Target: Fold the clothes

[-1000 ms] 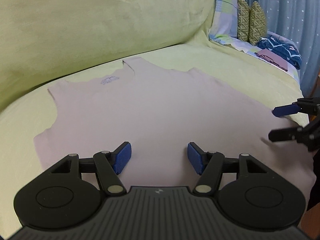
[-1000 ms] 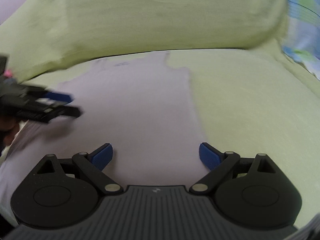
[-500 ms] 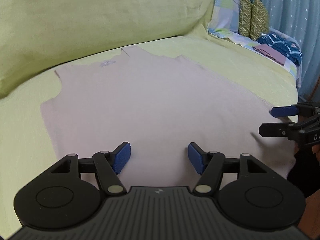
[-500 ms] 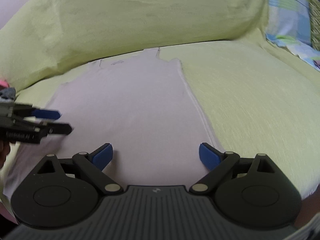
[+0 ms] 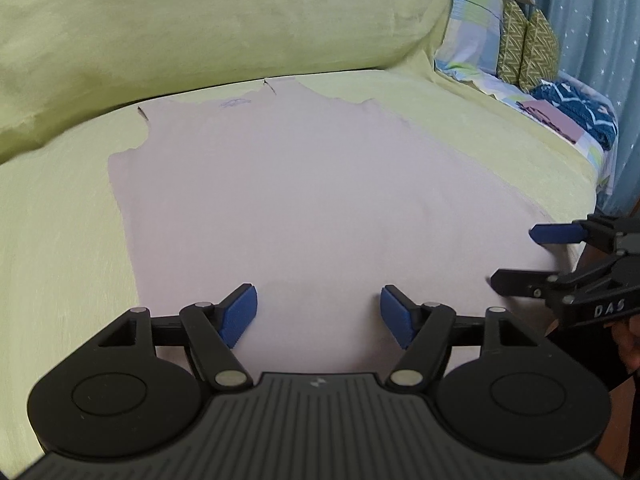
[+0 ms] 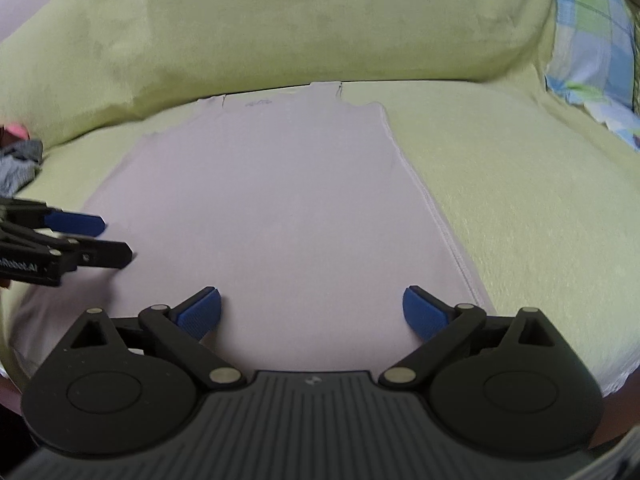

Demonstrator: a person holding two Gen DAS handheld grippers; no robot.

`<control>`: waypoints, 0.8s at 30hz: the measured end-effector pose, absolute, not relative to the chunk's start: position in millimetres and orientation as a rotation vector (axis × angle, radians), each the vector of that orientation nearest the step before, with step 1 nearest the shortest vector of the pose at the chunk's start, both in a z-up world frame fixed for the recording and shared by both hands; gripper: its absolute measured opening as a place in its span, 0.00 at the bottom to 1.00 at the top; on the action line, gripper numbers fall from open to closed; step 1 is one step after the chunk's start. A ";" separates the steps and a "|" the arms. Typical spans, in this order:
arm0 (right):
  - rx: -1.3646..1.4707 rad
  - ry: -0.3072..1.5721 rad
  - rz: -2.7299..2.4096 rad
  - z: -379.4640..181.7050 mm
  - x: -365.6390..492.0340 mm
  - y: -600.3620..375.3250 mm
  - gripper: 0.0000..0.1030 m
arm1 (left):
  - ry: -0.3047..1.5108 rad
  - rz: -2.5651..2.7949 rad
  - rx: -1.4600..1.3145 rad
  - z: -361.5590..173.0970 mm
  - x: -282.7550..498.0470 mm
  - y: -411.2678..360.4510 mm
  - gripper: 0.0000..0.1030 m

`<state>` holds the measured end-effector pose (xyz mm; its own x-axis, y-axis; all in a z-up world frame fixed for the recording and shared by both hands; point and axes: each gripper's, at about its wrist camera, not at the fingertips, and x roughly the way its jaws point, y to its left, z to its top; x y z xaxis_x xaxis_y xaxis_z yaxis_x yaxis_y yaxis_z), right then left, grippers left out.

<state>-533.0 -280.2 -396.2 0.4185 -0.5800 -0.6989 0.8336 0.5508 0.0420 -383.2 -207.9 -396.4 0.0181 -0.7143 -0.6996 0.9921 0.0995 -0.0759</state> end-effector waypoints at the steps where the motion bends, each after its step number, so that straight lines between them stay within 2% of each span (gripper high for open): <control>1: 0.416 0.689 -0.920 -396.3 -533.6 -278.8 0.94 | 0.687 -1.417 0.510 -395.9 -383.3 -207.5 0.67; 14: 0.386 0.712 -0.927 -399.5 -536.0 -265.9 0.95 | 0.696 -1.413 0.492 -395.5 -391.3 -201.8 0.68; 16: 0.389 0.697 -0.932 -395.9 -540.0 -264.0 0.95 | 0.707 -1.394 0.447 -393.3 -393.0 -193.9 0.84; 17: 0.389 0.696 -0.932 -393.5 -543.0 -259.6 0.95 | 0.705 -1.382 0.435 -391.9 -394.4 -189.7 1.00; 24: 0.336 0.683 -0.926 -375.7 -562.9 -222.9 0.95 | 0.753 -1.231 0.303 -379.5 -426.3 -115.8 0.99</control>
<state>-562.9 -222.9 -375.7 0.4131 -0.6180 -0.6689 0.8215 0.5698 -0.0192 -426.3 -115.8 -379.5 0.1340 -0.7363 -0.6633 0.9258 0.3318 -0.1813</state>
